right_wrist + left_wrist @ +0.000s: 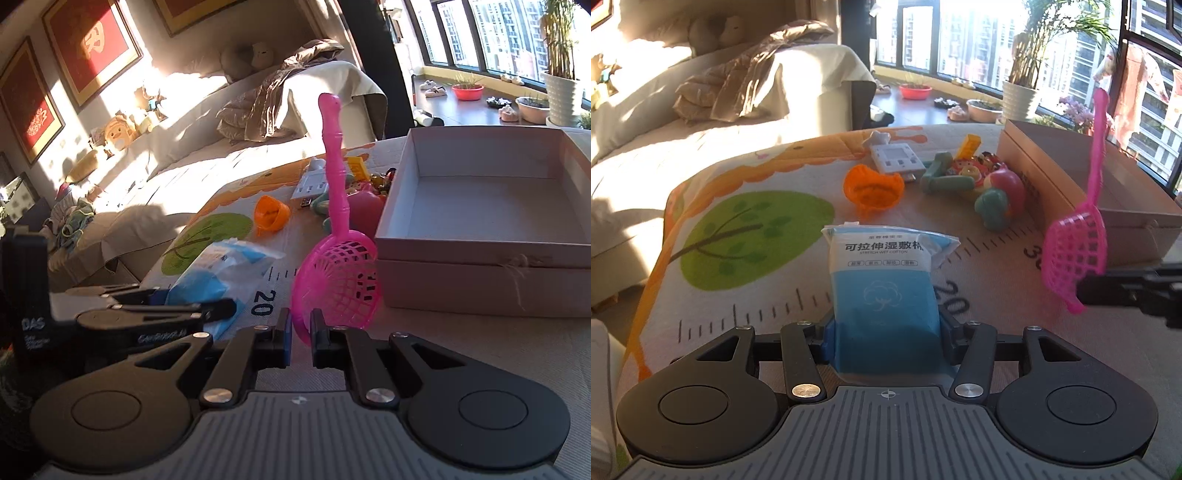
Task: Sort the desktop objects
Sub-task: 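Carry the wipe pack and pink scoop into the pink box and release both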
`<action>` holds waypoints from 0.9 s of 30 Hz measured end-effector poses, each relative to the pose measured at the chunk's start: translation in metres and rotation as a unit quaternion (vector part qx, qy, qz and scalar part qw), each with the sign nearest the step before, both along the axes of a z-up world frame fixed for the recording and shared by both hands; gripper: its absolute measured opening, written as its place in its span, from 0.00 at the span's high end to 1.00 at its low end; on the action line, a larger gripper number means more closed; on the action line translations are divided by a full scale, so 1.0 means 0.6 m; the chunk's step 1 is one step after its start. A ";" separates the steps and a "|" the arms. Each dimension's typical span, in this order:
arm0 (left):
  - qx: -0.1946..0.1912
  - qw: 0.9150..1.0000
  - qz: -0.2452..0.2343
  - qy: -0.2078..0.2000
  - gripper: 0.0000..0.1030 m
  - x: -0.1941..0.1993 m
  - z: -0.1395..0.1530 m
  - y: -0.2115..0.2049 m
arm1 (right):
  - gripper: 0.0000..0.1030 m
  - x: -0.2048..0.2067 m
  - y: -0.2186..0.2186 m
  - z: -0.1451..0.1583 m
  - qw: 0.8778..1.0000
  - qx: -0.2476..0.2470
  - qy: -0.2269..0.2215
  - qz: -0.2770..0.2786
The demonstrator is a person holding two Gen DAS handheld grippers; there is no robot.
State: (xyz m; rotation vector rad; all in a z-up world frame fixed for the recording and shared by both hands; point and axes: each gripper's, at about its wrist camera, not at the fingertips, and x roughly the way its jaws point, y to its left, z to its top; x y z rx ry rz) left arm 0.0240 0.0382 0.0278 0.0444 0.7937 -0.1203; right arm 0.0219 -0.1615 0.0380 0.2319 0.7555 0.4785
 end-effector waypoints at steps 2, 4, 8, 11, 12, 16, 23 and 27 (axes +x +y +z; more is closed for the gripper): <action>-0.001 1.000 0.003 0.003 0.46 -0.019 0.001 0.009 | 0.91 0.009 0.007 0.000 1.000 0.014 0.004 0.007; -0.003 1.000 0.008 0.003 0.45 -0.030 0.002 0.015 | 0.91 0.016 0.010 0.003 0.999 0.041 0.010 0.013; -0.003 1.000 0.009 -0.001 0.42 -0.032 0.000 0.015 | 0.91 0.024 0.002 0.000 0.996 0.087 0.026 0.007; -0.009 1.000 0.010 -0.001 0.35 -0.027 -0.006 0.011 | 0.91 0.015 -0.008 -0.007 0.998 0.061 0.019 -0.024; -0.010 1.000 0.010 -0.001 0.32 -0.026 -0.007 0.010 | 0.91 0.011 -0.013 -0.008 0.998 0.049 0.013 -0.036; -0.009 1.000 0.009 -0.003 0.27 -0.024 -0.010 0.004 | 0.87 -0.002 -0.036 -0.017 0.998 0.001 0.002 -0.070; -0.014 1.000 0.009 -0.008 0.24 -0.026 -0.005 0.005 | 0.51 -0.008 -0.026 -0.009 0.996 -0.051 -0.020 -0.064; -0.006 1.000 0.014 -0.014 0.19 -0.027 -0.001 0.010 | 0.22 0.012 -0.006 0.009 0.998 -0.023 -0.015 -0.057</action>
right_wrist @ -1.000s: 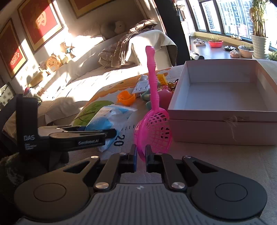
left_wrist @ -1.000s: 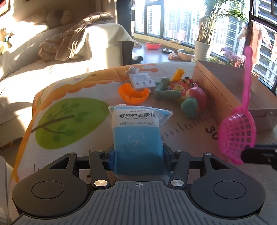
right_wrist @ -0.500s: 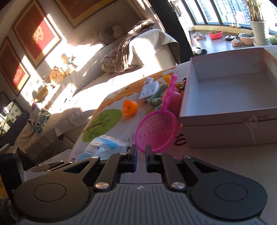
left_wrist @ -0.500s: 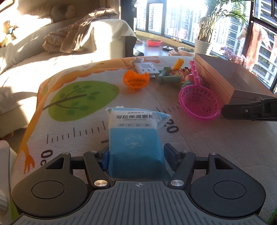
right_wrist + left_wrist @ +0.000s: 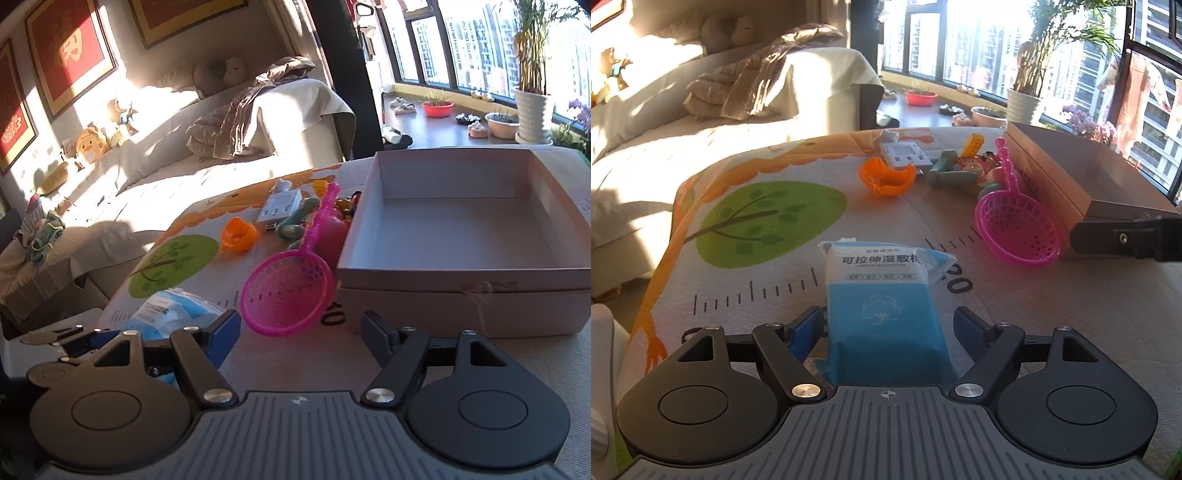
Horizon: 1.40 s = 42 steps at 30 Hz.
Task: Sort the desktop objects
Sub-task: 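Carry the wipe pack and pink scoop into the pink box and release both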
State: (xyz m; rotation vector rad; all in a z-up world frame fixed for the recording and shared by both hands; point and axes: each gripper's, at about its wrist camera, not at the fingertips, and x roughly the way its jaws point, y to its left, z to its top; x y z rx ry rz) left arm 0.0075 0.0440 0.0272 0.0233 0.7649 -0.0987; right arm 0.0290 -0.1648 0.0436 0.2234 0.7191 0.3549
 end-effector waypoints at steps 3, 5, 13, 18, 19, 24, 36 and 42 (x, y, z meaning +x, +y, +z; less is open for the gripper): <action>0.003 1.000 0.001 0.002 0.19 0.000 -0.001 0.003 | 0.15 0.032 0.025 -0.002 0.999 0.013 0.036 -0.015; 0.005 1.000 0.001 0.004 0.19 0.001 -0.003 0.005 | 0.15 0.049 0.050 -0.010 0.999 -0.011 0.047 -0.022; 0.000 1.000 0.000 0.007 0.17 -0.005 -0.006 0.014 | 0.34 0.096 0.118 -0.047 0.996 -0.063 0.064 -0.020; 0.000 1.000 0.003 0.008 0.16 -0.005 -0.007 0.015 | 0.37 0.094 0.111 -0.045 0.997 -0.051 0.064 -0.013; 0.001 1.000 0.003 0.009 0.16 -0.004 -0.008 0.013 | 0.37 0.091 0.107 -0.044 0.997 -0.046 0.068 -0.010; 0.004 1.000 -0.003 0.006 0.16 -0.004 -0.005 0.006 | 0.37 0.041 0.072 -0.033 0.995 -0.028 0.089 0.018; -0.008 1.000 -0.004 0.005 0.40 0.033 -0.012 -0.002 | 0.15 0.003 0.068 -0.037 0.991 -0.117 0.058 0.030; -0.006 1.000 0.001 0.012 0.35 0.028 -0.014 0.008 | 0.29 0.029 0.106 -0.047 0.984 -0.174 0.013 0.045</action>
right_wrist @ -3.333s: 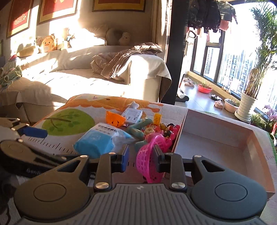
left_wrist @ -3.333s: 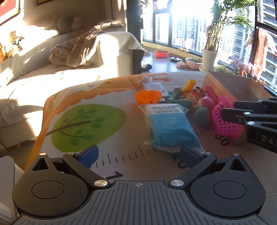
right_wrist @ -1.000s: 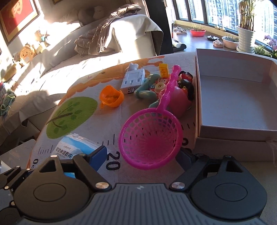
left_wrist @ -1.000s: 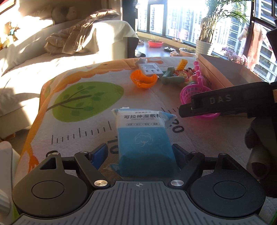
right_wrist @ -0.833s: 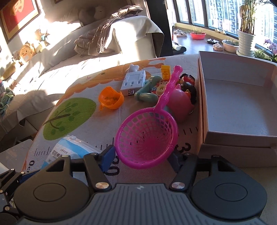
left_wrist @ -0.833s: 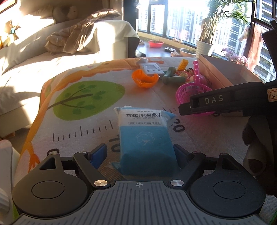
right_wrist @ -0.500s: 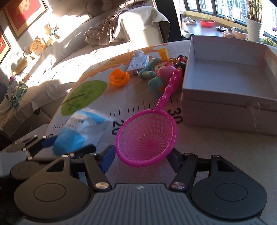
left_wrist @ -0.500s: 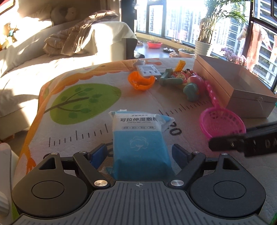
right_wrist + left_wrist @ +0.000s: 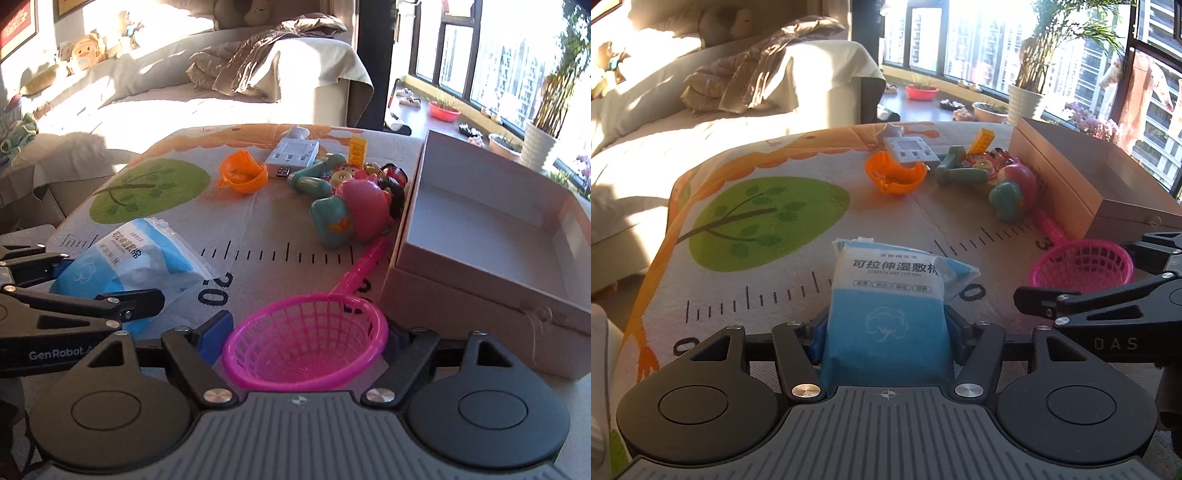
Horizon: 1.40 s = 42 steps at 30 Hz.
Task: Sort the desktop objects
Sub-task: 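Carry the wipe pack and pink scoop into the pink box and release both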
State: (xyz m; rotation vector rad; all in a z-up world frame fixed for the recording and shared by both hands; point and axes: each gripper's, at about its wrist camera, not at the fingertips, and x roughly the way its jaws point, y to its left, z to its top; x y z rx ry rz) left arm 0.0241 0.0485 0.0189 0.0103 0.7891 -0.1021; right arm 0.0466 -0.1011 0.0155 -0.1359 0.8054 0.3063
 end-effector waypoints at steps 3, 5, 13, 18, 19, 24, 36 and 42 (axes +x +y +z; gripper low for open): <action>0.001 1.000 0.003 0.000 0.35 0.002 -0.002 0.000 | 0.30 0.000 0.002 0.002 1.000 0.000 0.001 0.003; 0.003 1.000 0.001 -0.002 0.38 0.002 -0.001 -0.002 | 0.30 -0.006 -0.004 0.005 1.000 0.010 0.009 0.009; -0.002 0.999 -0.014 -0.051 0.45 -0.028 0.067 -0.028 | 0.30 -0.068 -0.044 0.061 0.997 0.045 -0.006 0.057; -0.028 0.993 -0.044 -0.111 0.45 -0.020 0.156 -0.076 | 0.30 -0.097 -0.103 0.153 0.992 0.065 -0.096 0.053; -0.032 0.991 -0.054 -0.121 0.45 -0.013 0.171 -0.093 | 0.30 -0.097 -0.117 0.169 0.991 0.063 -0.113 0.045; -0.065 0.985 -0.101 -0.126 0.45 0.040 0.203 -0.156 | 0.30 -0.053 -0.199 0.218 0.987 0.030 -0.156 -0.021; -0.061 0.988 -0.138 -0.036 0.45 0.182 0.115 -0.286 | 0.29 0.049 -0.319 0.134 0.991 0.040 -0.083 -0.096; -0.089 0.988 -0.127 -0.018 0.18 0.153 0.095 -0.220 | 0.21 0.052 -0.321 0.099 0.994 0.053 -0.049 -0.086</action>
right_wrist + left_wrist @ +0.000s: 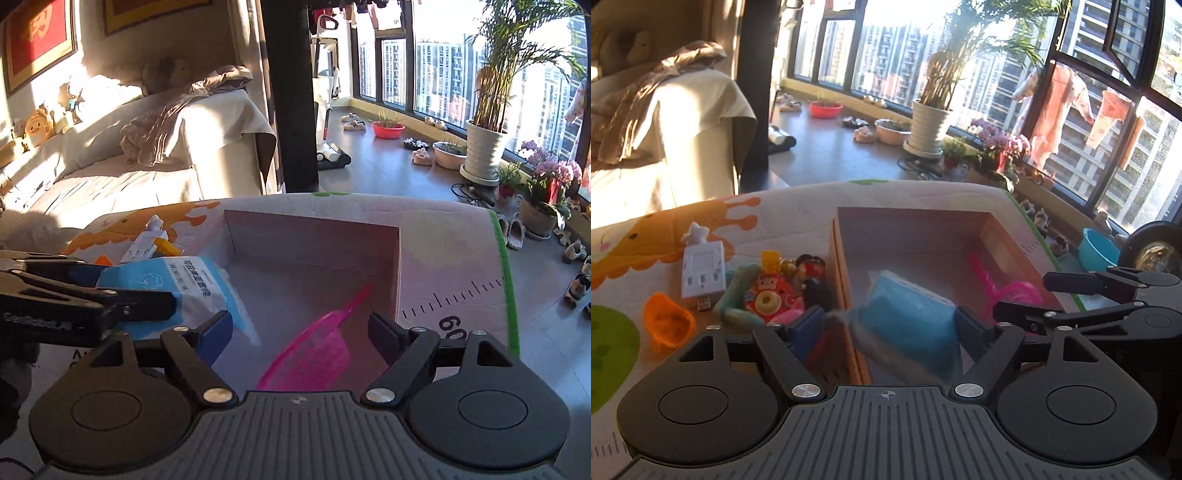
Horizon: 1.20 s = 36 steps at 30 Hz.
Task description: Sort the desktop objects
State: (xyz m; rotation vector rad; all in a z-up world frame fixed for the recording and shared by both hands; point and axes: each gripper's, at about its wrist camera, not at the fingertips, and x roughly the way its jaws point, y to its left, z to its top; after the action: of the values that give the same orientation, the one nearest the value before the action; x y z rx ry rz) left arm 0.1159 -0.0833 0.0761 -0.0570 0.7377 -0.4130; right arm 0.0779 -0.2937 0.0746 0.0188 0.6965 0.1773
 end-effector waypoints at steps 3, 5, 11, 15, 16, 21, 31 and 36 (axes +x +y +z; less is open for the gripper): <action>0.018 1.000 0.006 -0.022 0.16 -0.049 0.002 0.033 | 0.20 -0.003 0.000 0.002 1.000 0.003 -0.001 0.000; 0.040 0.998 0.024 -0.043 0.09 -0.086 0.001 0.057 | 0.18 -0.001 0.004 0.011 1.000 0.008 -0.004 -0.005; 0.064 0.993 0.088 -0.043 0.06 -0.133 -0.032 0.128 | 0.17 0.041 0.077 0.042 0.999 0.037 0.016 0.025; 0.046 0.993 0.107 -0.028 0.06 -0.140 -0.052 0.168 | 0.37 0.060 0.150 0.024 0.997 -0.016 0.051 0.059; 0.045 0.993 0.110 -0.025 0.06 -0.142 -0.058 0.173 | 0.41 0.070 0.160 0.011 0.995 -0.034 0.072 0.053; 0.058 0.989 0.138 -0.019 0.03 -0.140 -0.081 0.201 | 0.45 0.100 0.162 -0.016 0.991 -0.095 0.099 -0.003; 0.078 0.987 0.142 -0.012 0.02 -0.135 -0.111 0.199 | 0.22 0.224 0.313 0.046 0.993 0.028 0.094 0.065; 0.052 0.989 0.138 -0.011 0.01 -0.133 -0.112 0.211 | 0.22 0.325 0.424 -0.010 0.991 0.002 0.112 0.072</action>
State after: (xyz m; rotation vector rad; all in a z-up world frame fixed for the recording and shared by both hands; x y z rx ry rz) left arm 0.0360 0.0436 0.0089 -0.0554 0.7170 -0.1102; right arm 0.2729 -0.0392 0.0686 -0.0093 0.9222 0.3191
